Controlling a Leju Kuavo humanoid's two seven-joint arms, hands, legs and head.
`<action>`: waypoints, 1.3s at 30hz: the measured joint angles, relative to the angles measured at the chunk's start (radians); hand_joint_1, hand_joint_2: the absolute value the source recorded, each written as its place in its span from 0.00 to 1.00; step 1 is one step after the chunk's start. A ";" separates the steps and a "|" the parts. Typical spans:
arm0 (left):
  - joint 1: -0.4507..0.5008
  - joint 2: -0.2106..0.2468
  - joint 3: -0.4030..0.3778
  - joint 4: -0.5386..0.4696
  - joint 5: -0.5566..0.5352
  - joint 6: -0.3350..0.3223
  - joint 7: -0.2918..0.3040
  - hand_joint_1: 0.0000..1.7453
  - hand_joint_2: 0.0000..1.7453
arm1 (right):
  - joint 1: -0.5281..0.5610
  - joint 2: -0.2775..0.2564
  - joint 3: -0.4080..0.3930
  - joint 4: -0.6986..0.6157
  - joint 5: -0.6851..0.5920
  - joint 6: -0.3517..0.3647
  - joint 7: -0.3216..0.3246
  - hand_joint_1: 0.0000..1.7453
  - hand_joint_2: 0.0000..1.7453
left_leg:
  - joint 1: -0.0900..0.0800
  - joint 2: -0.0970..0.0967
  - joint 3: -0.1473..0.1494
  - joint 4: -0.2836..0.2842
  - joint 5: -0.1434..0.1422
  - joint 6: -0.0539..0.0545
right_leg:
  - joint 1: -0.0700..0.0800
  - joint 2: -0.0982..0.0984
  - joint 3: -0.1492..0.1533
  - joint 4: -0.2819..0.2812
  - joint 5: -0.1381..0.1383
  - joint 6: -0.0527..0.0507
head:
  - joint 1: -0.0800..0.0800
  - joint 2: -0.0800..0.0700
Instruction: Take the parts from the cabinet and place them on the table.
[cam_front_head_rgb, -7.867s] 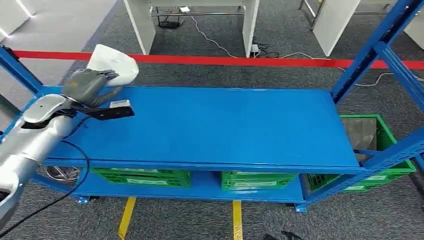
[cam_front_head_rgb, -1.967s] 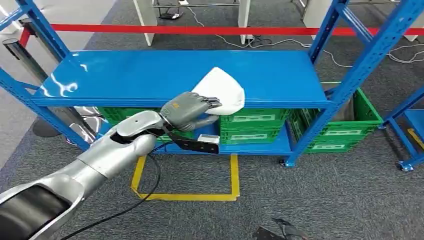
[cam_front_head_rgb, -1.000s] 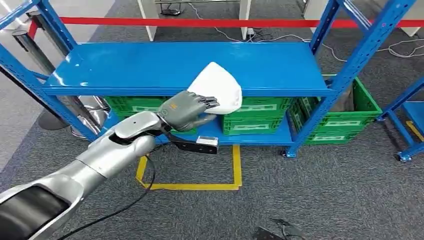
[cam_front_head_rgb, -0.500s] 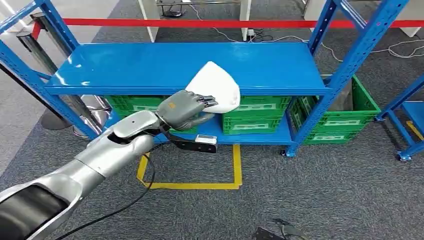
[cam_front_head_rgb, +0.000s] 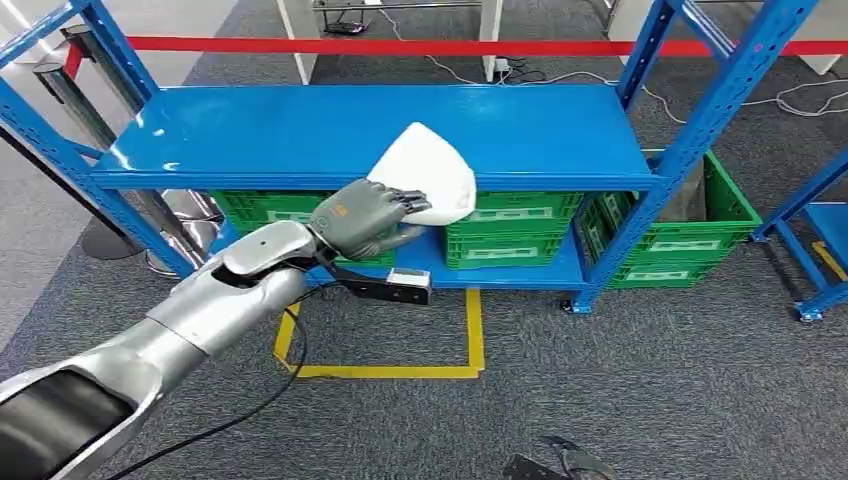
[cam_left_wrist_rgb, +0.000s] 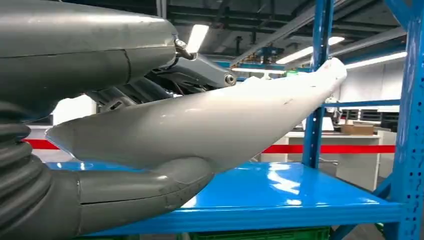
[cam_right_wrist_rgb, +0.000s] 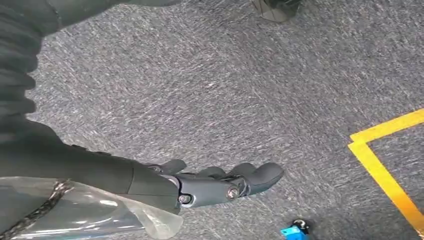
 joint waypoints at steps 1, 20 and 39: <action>0.000 0.001 0.001 0.000 0.000 0.000 0.000 1.00 1.00 | 0.000 0.000 0.000 -0.001 0.000 0.002 0.000 0.00 1.00 | 0.000 0.000 0.000 0.000 0.000 0.000 | 0.000 0.000 0.000 0.000 0.000 0.000 | 0.000 0.000; 0.000 0.009 0.013 0.000 -0.003 0.001 0.003 1.00 1.00 | -0.001 0.000 0.000 -0.002 0.013 0.010 0.002 0.00 1.00 | 0.000 0.000 -0.002 0.000 0.001 0.000 | 0.000 0.000 -0.002 0.000 0.000 0.000 | 0.000 0.000; 0.000 0.011 0.014 0.000 -0.016 0.001 0.008 1.00 1.00 | -0.003 0.000 0.000 -0.008 0.013 0.022 -0.011 0.00 1.00 | -0.002 0.000 -0.007 0.007 -0.001 0.005 | -0.002 0.000 -0.003 -0.001 0.003 0.004 | 0.000 0.000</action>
